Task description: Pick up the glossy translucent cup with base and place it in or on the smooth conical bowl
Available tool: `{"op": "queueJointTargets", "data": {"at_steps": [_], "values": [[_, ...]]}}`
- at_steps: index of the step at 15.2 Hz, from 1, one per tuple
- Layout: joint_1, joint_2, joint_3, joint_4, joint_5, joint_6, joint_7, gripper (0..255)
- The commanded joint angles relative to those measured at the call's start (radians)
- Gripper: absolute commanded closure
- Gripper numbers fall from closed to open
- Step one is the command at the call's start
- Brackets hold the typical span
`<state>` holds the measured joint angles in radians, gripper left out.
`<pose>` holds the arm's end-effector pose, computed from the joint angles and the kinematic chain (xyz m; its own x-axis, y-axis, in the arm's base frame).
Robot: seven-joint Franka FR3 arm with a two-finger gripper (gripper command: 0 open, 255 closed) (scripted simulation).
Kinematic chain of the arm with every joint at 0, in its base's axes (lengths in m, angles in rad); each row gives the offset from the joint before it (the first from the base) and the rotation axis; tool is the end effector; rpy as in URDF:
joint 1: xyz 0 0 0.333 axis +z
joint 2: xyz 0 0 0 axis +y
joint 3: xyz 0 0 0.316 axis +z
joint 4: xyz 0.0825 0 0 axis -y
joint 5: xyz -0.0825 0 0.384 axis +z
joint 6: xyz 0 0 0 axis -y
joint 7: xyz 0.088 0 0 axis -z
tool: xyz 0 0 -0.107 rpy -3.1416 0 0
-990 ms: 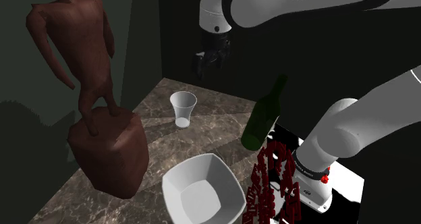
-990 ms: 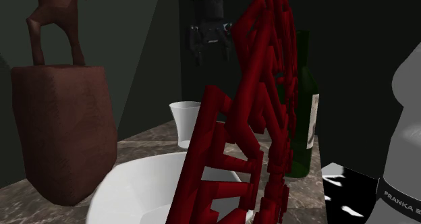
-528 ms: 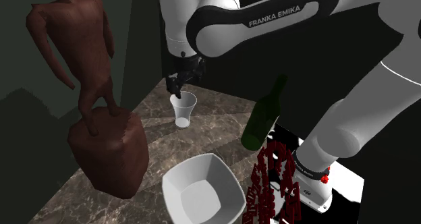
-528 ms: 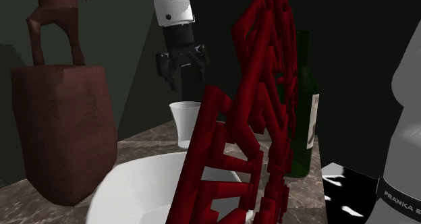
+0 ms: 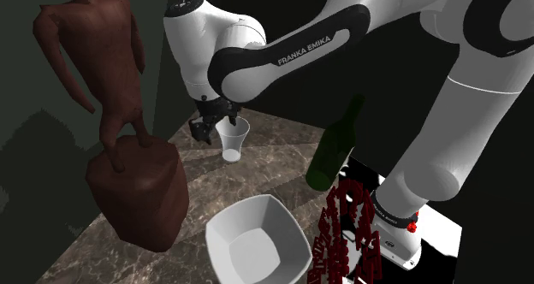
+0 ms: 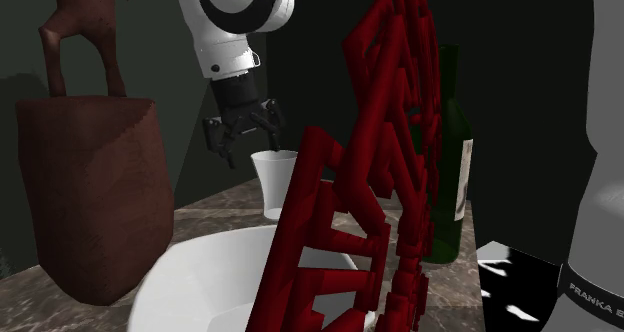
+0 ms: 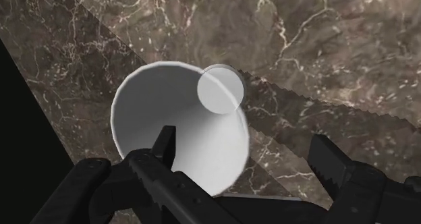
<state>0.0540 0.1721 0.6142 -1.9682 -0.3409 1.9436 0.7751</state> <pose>0.4666 0.3272 0.3889 0.9988 0.0465 0.0133 0.0415 -0.9656 0.2566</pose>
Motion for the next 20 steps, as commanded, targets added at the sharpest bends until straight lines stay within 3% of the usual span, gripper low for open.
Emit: {"op": "queueJointTargets", "data": {"at_steps": [1, 12, 13, 20], "values": [[0.000, 0.013, -0.003, -0.011, -0.011, 0.020, 0.008, 0], [-0.003, 0.028, -0.011, -0.041, -0.029, 0.062, 0.019, 0], [-0.003, 0.028, -0.011, -0.041, -0.029, 0.062, 0.019, 255], [-0.003, 0.029, -0.011, -0.041, -0.029, 0.062, 0.019, 255]]}}
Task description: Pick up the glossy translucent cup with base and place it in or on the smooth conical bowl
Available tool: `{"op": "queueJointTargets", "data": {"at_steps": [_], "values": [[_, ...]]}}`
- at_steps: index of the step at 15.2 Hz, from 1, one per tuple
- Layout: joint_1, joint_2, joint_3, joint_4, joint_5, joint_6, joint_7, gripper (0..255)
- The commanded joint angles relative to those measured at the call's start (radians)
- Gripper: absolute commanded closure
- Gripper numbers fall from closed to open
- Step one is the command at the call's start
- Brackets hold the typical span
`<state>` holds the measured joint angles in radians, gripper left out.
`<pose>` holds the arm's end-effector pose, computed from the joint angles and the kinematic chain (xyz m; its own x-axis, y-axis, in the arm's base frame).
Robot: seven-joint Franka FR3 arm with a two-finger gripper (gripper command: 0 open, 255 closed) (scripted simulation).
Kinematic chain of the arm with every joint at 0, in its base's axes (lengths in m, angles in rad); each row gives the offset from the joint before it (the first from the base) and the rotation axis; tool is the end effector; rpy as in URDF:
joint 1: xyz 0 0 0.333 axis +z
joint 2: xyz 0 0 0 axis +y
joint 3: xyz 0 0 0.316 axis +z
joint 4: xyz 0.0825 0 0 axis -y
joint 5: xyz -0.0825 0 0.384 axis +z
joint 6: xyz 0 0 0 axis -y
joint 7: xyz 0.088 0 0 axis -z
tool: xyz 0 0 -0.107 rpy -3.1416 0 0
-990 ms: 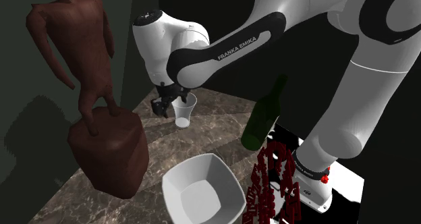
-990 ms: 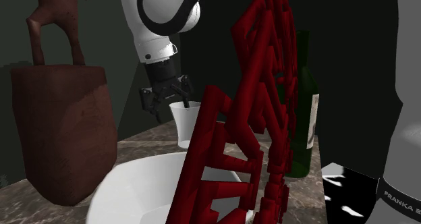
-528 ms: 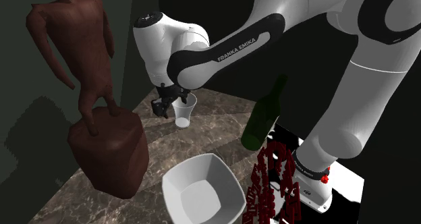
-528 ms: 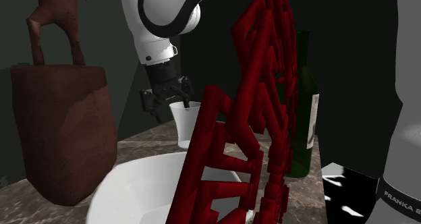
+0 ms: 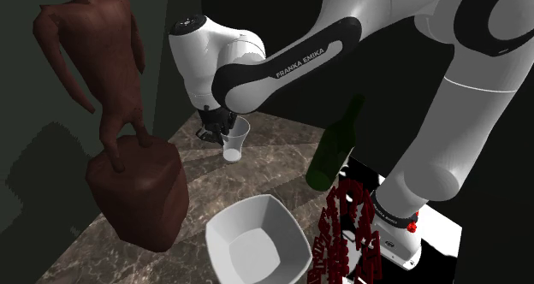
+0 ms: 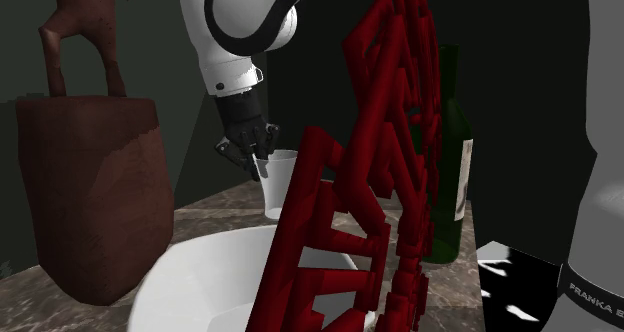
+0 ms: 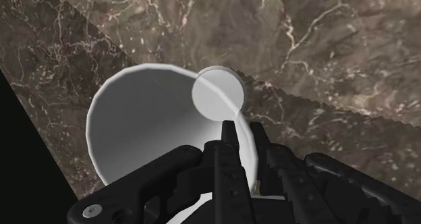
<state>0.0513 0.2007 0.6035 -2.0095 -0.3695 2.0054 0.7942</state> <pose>0.4682 0.3213 0.3609 0.9988 0.0464 0.0132 0.0415 -0.9655 0.2572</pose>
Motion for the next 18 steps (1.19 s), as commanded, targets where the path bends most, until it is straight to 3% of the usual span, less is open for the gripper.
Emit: {"op": "queueJointTargets", "data": {"at_steps": [1, 18], "values": [[0.000, 0.000, 0.000, 0.000, 0.000, 0.000, 0.000, 255], [-0.011, -0.093, 0.014, 0.117, 0.078, -0.178, -0.083, 255]]}}
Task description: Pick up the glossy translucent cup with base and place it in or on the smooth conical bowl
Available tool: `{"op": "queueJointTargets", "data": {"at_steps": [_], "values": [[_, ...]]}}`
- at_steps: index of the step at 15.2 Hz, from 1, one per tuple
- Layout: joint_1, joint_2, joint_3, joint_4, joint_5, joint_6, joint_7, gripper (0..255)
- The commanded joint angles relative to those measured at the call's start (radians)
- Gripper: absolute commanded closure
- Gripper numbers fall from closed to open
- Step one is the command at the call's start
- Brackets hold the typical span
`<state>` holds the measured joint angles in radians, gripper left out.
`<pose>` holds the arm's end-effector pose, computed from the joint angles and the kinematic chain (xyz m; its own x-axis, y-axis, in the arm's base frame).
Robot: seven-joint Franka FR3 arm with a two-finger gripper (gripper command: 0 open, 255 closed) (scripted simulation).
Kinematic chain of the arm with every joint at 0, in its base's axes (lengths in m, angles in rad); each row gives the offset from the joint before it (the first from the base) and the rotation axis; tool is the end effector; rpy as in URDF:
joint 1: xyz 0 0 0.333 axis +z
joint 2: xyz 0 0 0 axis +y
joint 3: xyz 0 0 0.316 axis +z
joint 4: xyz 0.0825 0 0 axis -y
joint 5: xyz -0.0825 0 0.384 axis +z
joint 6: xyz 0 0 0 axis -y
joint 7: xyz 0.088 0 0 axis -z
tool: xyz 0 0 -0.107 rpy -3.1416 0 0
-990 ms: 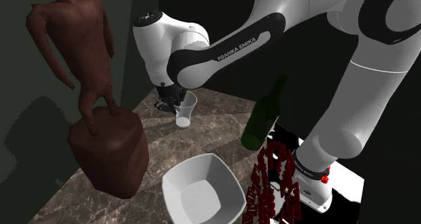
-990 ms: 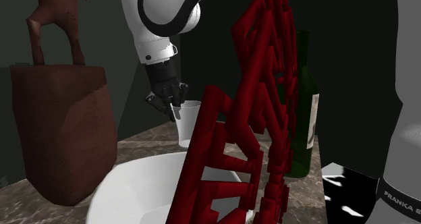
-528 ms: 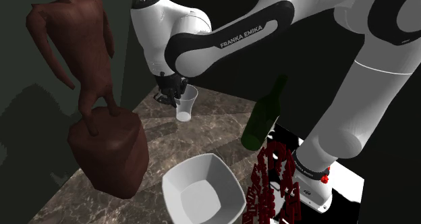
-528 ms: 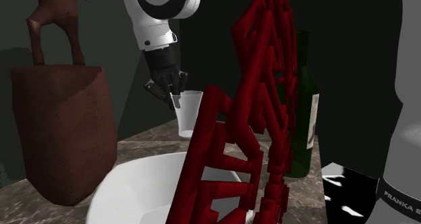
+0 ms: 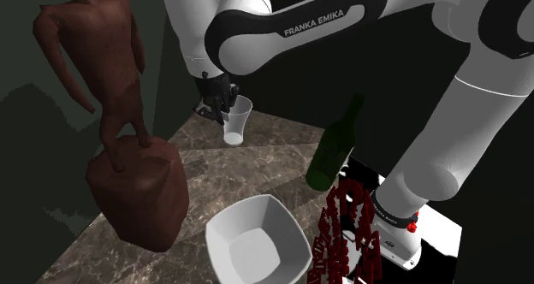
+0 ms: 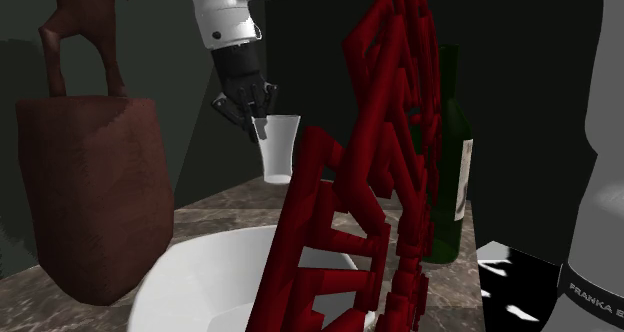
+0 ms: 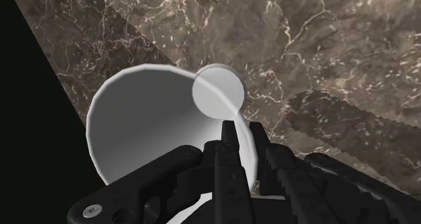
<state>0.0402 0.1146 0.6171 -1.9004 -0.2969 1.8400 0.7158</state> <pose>0.4690 0.3213 0.4396 0.9988 0.0465 0.0135 0.0414 -0.9655 0.2571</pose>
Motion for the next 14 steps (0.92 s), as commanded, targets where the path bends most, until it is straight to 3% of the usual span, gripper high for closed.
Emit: {"op": "queueJointTargets", "data": {"at_steps": [1, 14], "values": [[-0.001, -0.010, 0.001, 0.017, 0.008, -0.024, -0.009, 255], [0.000, -0.038, 0.005, 0.158, 0.033, -0.182, -0.053, 255]]}}
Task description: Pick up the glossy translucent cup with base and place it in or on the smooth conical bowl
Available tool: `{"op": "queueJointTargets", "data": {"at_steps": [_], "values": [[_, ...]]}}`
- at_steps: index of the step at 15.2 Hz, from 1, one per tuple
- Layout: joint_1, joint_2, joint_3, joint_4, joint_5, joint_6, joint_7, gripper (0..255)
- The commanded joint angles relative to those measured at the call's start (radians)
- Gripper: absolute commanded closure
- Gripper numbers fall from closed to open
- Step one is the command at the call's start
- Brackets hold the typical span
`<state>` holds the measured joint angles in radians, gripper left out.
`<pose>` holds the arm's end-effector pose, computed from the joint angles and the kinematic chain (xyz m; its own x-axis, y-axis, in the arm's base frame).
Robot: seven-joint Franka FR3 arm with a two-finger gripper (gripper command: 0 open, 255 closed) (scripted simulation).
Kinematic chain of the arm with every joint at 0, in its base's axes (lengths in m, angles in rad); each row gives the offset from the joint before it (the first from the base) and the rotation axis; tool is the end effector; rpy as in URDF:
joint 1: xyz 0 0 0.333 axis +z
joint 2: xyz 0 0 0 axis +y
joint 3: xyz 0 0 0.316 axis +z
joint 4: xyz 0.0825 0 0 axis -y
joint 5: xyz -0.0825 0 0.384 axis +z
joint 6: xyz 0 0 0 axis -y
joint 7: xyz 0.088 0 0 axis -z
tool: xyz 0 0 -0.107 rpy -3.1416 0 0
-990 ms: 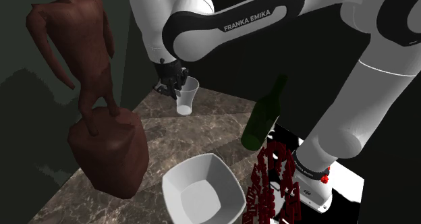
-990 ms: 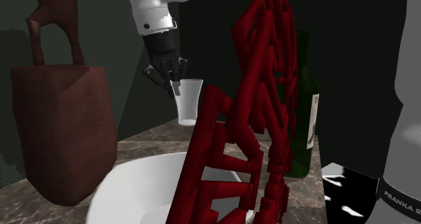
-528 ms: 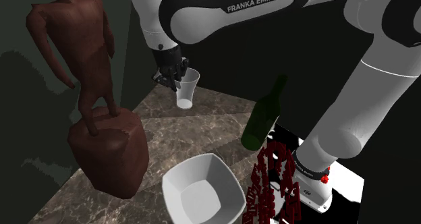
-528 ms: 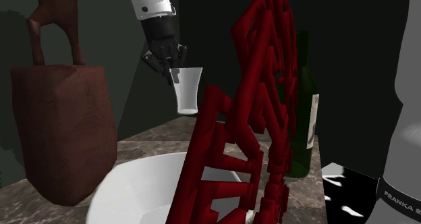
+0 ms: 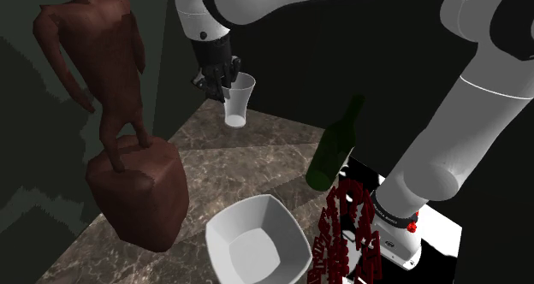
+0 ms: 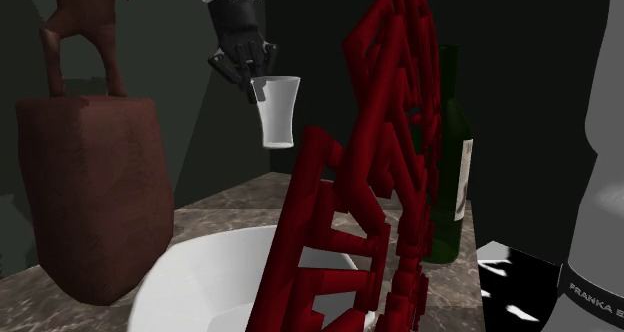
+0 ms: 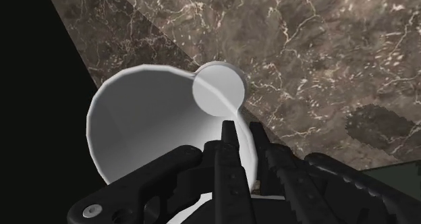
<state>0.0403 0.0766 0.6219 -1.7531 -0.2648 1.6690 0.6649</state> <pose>0.4682 0.3213 0.5136 0.9988 0.0463 0.0136 0.0413 -0.9655 0.2570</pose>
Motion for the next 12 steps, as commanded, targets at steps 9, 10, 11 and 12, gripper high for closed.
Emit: {"op": "queueJointTargets", "data": {"at_steps": [9, 10, 11, 12], "values": [[0.077, -0.144, 0.079, -0.083, 0.112, -0.057, 0.123, 255], [0.087, -0.155, 0.089, -0.088, 0.124, -0.064, 0.140, 255], [0.097, -0.165, 0.099, -0.091, 0.134, -0.072, 0.156, 255], [0.107, -0.174, 0.110, -0.092, 0.144, -0.080, 0.174, 255]]}}
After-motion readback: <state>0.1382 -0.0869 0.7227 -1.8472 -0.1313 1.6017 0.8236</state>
